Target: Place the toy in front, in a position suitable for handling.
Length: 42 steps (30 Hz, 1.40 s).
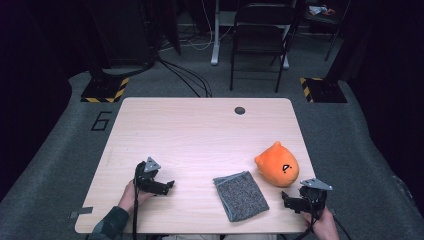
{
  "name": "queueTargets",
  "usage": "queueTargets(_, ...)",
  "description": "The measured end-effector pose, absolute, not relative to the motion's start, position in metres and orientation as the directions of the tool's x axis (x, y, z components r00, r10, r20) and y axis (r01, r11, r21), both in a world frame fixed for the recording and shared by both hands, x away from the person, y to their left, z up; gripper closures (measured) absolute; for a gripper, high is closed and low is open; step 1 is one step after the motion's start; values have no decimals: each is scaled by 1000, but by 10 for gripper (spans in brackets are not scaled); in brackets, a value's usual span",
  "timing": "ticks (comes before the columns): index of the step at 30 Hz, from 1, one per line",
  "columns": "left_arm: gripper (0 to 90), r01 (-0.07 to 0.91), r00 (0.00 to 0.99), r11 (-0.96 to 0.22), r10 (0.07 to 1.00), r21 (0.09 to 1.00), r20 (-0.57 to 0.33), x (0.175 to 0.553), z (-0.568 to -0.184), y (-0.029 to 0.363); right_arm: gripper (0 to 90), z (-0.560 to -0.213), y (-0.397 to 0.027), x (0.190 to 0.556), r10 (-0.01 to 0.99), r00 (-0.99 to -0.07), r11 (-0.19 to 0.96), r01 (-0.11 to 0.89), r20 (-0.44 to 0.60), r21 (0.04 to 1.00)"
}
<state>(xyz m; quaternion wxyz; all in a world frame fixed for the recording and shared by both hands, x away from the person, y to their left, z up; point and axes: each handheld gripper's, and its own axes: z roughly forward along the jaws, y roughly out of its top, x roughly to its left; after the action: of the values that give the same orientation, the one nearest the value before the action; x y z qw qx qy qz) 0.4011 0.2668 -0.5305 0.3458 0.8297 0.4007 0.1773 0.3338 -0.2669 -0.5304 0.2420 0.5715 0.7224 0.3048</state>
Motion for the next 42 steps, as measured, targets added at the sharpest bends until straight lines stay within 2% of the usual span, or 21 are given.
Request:
queueTargets(8,0,543,616,-438,787,716,14,401,-531,267,0,-528,-270,329,969,-247,178,701,0,691)
queueTargets(20,0,538,626,-450,780,713,20,401,-530,268,0,-515,-268,330,968,-250,198,776,4,599)
queueTargets(24,0,538,627,-446,779,715,14,400,-531,269,0,-504,-261,330,963,-271,213,761,2,614)
queueTargets(25,0,539,626,-446,780,715,14,400,-530,269,0,-498,-258,329,963,-266,184,760,40,623)
queueTargets(34,0,536,627,-450,778,714,20,402,-530,268,0,-474,-257,326,959,-282,188,715,32,674)
queueTargets(42,0,536,626,-449,780,715,20,402,-530,268,0,-440,-244,340,962,-270,154,672,45,724)
